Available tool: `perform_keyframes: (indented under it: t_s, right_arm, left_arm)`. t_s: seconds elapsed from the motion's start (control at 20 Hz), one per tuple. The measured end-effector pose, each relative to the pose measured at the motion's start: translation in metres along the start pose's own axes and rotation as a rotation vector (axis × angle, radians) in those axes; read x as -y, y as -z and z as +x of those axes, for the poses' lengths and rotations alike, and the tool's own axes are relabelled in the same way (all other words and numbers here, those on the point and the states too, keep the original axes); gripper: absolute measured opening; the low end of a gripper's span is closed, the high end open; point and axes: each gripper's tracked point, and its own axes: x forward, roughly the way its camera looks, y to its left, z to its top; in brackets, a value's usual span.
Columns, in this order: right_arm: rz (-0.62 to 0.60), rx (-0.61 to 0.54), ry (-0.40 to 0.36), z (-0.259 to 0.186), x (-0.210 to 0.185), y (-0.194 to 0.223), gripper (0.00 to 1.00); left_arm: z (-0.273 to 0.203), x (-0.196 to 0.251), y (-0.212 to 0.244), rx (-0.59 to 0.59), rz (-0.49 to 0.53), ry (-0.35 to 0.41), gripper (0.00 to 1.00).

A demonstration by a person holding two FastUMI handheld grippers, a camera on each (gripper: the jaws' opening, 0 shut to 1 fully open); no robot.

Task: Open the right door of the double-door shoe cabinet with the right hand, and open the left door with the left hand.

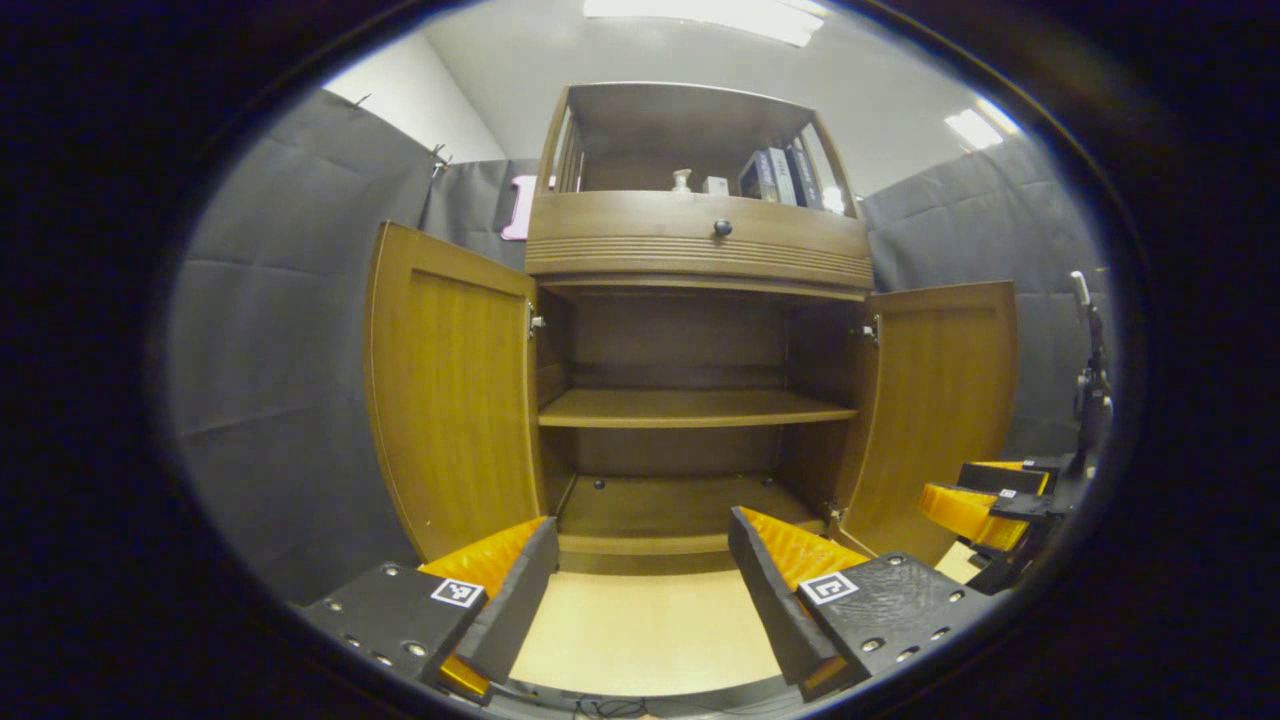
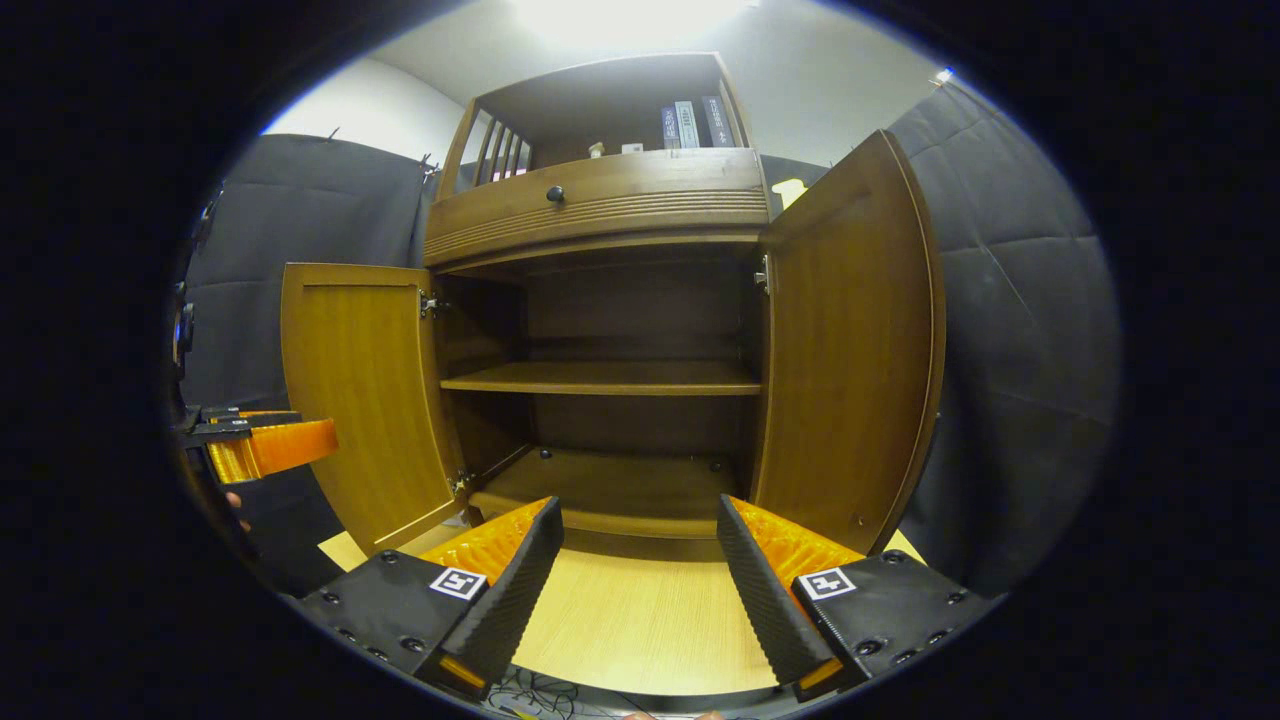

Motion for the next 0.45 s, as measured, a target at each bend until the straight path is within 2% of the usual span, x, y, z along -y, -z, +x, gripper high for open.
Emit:
perform_keyframes:
  t_s: [0.2, 0.4, 0.45]
  right_arm:
    - [0.003, -0.005, 0.013, -0.001, 0.002, 0.000, 0.96]
    - [0.011, 0.002, 0.013, 0.000, 0.001, -0.001, 0.96]
    - [0.011, -0.001, 0.013, 0.000, 0.001, 0.000, 0.99]
  left_arm:
    - [0.002, -0.003, 0.002, 0.005, -0.017, 0.000, 1.00]
    - [0.010, -0.027, -0.005, 0.004, 0.024, -0.038, 0.99]
    - [0.011, -0.031, -0.007, 0.008, 0.028, -0.045, 0.99]
